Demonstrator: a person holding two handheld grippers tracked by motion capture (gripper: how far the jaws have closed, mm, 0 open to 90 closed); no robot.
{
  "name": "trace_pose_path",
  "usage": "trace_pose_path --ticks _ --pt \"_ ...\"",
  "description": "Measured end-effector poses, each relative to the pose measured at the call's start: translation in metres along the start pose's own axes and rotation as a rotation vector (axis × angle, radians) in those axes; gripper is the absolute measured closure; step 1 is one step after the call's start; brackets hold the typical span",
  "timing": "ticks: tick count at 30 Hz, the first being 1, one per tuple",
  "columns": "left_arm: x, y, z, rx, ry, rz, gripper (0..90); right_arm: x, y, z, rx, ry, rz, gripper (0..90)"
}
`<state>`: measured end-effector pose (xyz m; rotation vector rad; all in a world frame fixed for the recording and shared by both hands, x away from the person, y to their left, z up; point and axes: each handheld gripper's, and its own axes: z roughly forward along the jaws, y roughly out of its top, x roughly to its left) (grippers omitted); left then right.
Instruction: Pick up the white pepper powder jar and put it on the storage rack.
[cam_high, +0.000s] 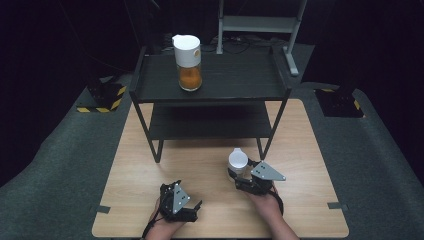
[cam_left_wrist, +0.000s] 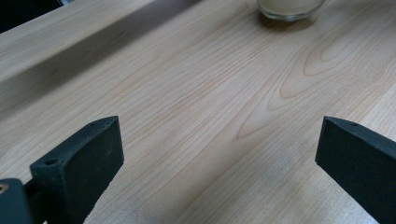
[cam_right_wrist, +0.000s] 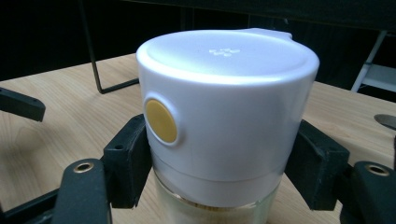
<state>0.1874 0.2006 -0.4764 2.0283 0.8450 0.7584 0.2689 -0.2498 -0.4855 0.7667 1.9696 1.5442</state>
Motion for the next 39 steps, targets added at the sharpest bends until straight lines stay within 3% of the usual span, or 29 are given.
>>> trace_pose_path --ticks 23,39 --pt "0.001 0.000 0.000 -0.001 -0.004 0.000 1.3 0.005 0.013 -0.047 -0.053 -0.034 -0.020 30.1" --pt "0.001 0.000 0.000 0.000 -0.008 -0.001 1.2 0.006 0.028 -0.070 -0.097 -0.053 -0.030 30.1"
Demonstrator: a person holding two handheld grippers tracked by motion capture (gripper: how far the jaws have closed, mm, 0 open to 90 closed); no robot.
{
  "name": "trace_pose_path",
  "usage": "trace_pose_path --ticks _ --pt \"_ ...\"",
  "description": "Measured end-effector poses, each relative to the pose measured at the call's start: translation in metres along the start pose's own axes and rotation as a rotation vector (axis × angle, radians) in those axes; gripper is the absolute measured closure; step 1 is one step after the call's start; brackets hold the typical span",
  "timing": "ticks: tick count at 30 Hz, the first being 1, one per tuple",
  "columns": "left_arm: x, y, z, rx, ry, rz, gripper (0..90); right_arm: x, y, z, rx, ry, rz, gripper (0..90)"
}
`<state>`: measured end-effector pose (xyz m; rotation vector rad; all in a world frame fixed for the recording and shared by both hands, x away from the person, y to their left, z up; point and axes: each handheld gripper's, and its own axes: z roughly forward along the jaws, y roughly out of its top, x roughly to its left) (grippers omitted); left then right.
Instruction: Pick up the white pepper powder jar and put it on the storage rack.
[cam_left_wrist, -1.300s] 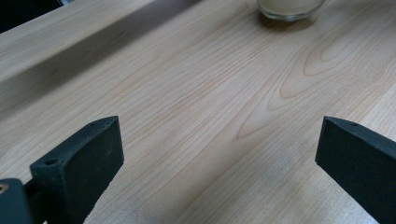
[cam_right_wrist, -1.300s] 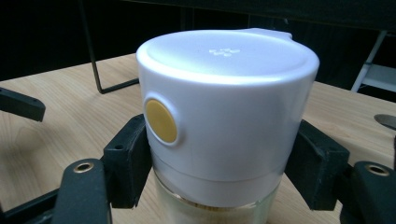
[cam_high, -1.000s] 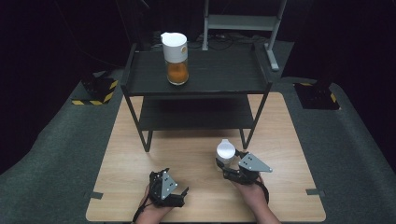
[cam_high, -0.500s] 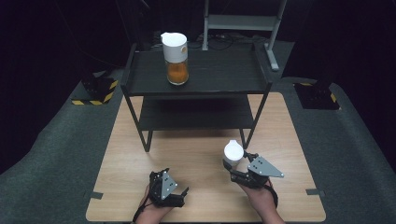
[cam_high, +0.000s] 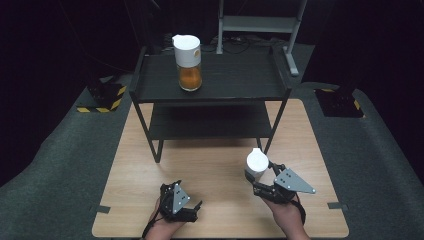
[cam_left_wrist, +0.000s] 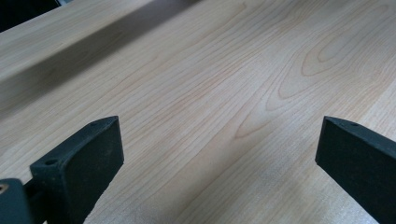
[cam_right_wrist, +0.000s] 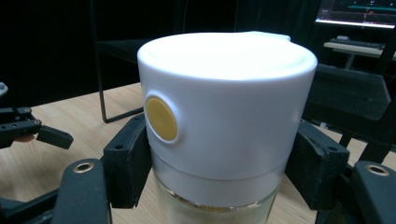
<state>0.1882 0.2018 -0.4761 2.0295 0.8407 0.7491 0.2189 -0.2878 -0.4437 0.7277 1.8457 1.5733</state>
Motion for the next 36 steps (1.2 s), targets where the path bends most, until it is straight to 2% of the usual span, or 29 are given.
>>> trace_pose_path --ticks 36 --pt "0.002 -0.001 0.000 -0.004 -0.007 -0.004 1.2 -0.004 0.045 -0.020 -0.101 -0.025 -0.008 30.0"
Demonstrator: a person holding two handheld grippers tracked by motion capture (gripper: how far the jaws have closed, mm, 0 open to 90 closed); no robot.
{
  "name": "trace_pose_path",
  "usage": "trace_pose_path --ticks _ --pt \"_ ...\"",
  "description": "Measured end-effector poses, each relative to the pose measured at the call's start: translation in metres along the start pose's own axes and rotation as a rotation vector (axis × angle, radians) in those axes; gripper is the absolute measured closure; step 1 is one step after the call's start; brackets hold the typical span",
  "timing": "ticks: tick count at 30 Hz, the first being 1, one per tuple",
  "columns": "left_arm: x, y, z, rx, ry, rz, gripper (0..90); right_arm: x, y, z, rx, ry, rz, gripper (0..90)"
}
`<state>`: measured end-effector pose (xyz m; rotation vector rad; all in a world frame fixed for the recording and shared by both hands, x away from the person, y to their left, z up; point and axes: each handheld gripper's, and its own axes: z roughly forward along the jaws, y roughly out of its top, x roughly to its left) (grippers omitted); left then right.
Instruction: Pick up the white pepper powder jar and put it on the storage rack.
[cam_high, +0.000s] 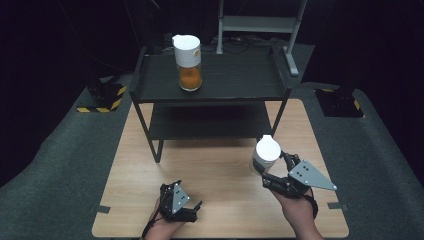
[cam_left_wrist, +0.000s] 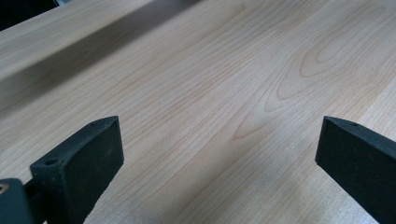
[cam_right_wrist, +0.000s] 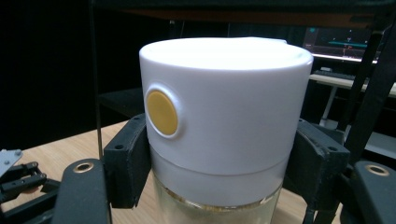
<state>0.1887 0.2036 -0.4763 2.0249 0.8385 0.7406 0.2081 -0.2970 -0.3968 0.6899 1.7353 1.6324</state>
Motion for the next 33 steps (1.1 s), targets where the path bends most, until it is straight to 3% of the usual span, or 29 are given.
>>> trace_pose_path --ticks 33 --pt "0.002 -0.002 -0.001 -0.009 -0.009 -0.016 1.2 0.000 0.054 0.009 -0.057 -0.024 -0.015 30.0"
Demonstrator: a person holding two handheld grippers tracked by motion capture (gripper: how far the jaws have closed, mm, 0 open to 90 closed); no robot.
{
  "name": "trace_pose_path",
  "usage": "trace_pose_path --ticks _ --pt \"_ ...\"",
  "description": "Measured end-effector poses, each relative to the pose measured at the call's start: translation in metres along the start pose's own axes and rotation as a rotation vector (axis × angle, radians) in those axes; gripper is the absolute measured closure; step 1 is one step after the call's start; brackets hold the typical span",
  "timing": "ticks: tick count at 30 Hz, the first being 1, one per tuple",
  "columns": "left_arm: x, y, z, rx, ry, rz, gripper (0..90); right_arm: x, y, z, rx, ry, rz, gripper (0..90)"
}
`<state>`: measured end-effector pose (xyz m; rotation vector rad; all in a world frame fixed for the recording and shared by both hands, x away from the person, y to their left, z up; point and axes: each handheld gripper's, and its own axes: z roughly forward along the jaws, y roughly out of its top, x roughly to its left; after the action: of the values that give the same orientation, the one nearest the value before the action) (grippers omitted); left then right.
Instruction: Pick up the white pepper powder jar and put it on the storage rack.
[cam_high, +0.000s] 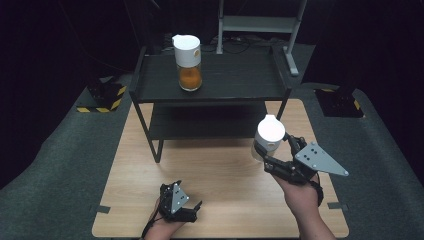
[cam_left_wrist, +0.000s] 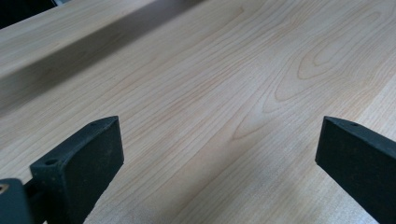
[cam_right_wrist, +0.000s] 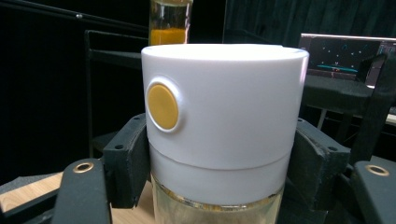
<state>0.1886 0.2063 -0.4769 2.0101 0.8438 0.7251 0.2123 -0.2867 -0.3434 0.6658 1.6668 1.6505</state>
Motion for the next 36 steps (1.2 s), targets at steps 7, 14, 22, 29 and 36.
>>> trace_pose_path --ticks 7,14,22,29,36 --pt "0.000 -0.001 0.000 -0.004 -0.001 -0.004 1.2 -0.003 0.017 0.006 -0.023 -0.018 0.009 30.0" --pt "0.001 -0.001 -0.001 -0.007 -0.003 -0.008 1.3 -0.007 0.033 0.013 -0.037 -0.037 0.003 30.0" --pt "0.002 -0.002 -0.001 -0.010 -0.007 -0.012 1.2 -0.013 0.049 0.021 -0.057 -0.051 0.015 30.0" --pt "0.003 -0.003 -0.001 -0.013 -0.010 -0.016 1.3 -0.015 0.062 0.032 -0.067 -0.063 0.007 30.0" --pt "0.004 -0.003 -0.001 -0.014 -0.015 -0.014 1.2 -0.017 0.072 0.045 -0.074 -0.074 0.016 30.0"
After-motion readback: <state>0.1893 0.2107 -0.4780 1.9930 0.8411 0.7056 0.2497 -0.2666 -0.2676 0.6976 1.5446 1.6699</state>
